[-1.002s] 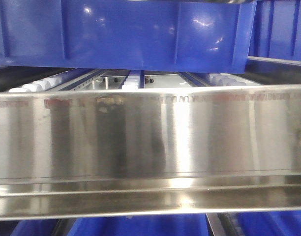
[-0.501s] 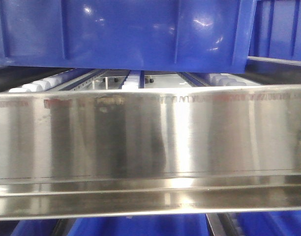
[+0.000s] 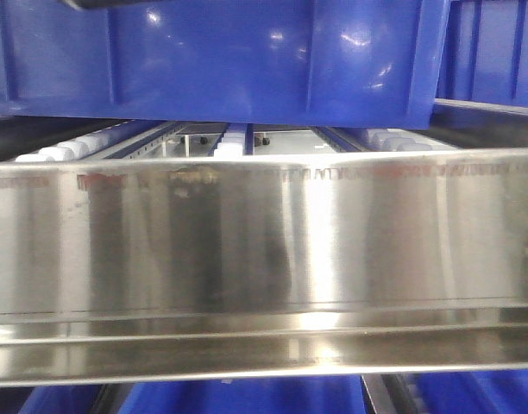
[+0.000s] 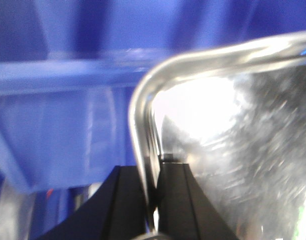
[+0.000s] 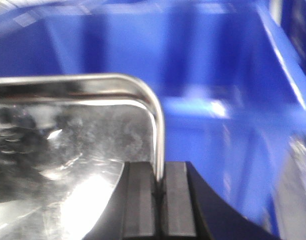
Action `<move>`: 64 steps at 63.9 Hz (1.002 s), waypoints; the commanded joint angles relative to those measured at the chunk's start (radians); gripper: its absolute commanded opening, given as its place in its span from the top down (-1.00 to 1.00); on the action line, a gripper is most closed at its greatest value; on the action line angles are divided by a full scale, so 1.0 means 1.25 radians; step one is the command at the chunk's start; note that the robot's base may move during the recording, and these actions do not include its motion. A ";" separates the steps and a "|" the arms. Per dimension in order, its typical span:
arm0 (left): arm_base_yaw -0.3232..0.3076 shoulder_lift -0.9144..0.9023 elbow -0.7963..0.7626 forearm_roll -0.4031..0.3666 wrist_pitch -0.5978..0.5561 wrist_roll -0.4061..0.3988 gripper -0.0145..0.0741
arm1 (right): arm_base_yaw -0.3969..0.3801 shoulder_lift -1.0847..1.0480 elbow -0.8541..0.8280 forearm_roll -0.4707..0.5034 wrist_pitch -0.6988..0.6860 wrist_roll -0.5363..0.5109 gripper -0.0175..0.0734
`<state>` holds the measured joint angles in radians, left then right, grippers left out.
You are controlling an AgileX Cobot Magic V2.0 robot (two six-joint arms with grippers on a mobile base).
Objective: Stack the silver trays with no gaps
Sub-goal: 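Hold the tray raised in both grippers and back away from the shelf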
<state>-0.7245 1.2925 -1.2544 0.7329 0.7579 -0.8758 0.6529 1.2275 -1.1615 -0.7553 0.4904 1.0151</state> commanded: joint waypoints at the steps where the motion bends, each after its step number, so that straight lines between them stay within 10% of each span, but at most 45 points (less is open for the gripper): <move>1: -0.015 0.003 -0.006 0.003 -0.103 0.019 0.71 | 0.015 -0.005 -0.011 -0.012 -0.177 -0.005 0.76; 64: -0.015 -0.072 -0.006 0.057 -0.110 0.026 0.71 | 0.015 -0.005 -0.011 -0.071 -0.112 -0.008 0.76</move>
<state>-0.7263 1.2063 -1.2544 0.8063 0.7162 -0.8573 0.6546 1.2272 -1.1615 -0.8367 0.4646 1.0133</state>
